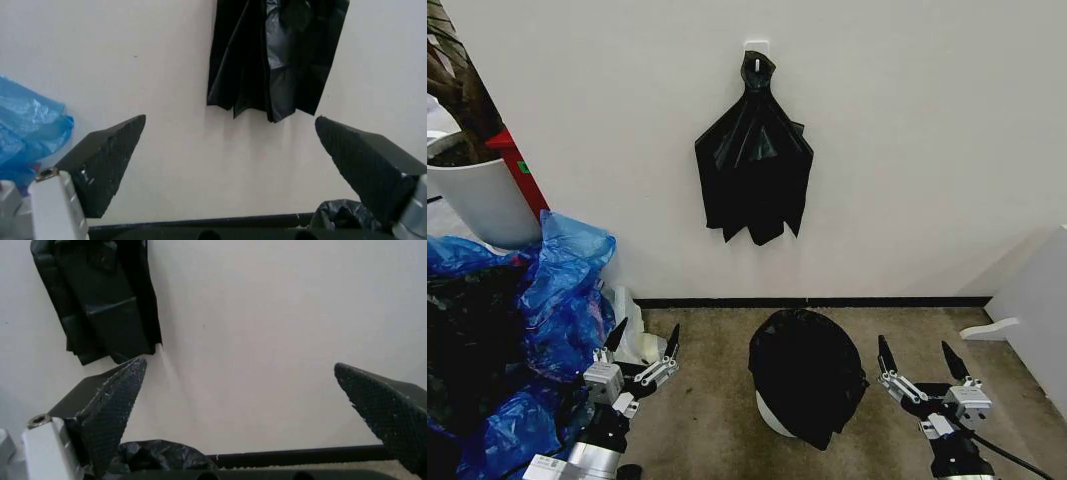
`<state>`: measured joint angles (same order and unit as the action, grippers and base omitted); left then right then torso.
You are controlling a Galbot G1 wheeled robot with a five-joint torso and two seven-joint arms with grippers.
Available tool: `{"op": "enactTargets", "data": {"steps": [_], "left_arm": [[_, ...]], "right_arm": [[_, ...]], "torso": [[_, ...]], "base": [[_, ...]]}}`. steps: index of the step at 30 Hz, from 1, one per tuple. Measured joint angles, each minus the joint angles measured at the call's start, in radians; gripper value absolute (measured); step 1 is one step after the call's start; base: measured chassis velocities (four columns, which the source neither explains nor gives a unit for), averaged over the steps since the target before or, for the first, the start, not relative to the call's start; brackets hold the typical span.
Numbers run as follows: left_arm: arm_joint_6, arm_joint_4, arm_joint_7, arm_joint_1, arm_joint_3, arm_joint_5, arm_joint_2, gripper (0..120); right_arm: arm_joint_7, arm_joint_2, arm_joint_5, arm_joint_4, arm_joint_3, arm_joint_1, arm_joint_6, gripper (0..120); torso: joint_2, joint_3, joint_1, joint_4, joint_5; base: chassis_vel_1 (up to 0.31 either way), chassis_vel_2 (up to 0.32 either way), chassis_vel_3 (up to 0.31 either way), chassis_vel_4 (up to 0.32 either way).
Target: Place the garbage bag over the trash bin.
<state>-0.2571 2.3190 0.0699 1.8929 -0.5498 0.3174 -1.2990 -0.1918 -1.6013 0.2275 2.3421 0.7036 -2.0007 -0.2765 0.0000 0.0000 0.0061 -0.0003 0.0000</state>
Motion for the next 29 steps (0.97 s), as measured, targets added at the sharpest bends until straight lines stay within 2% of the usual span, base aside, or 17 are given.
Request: {"op": "enactTargets", "data": {"steps": [29], "left_arm": [[0.000,0.000,0.000,0.000,0.000,0.000,0.000,100]], "right_arm": [[0.000,0.000,0.000,0.000,0.000,0.000,0.000,100]], "torso": [[0.000,0.000,0.000,0.0000,0.0000]], "base": [[0.000,0.000,0.000,0.000]]}}
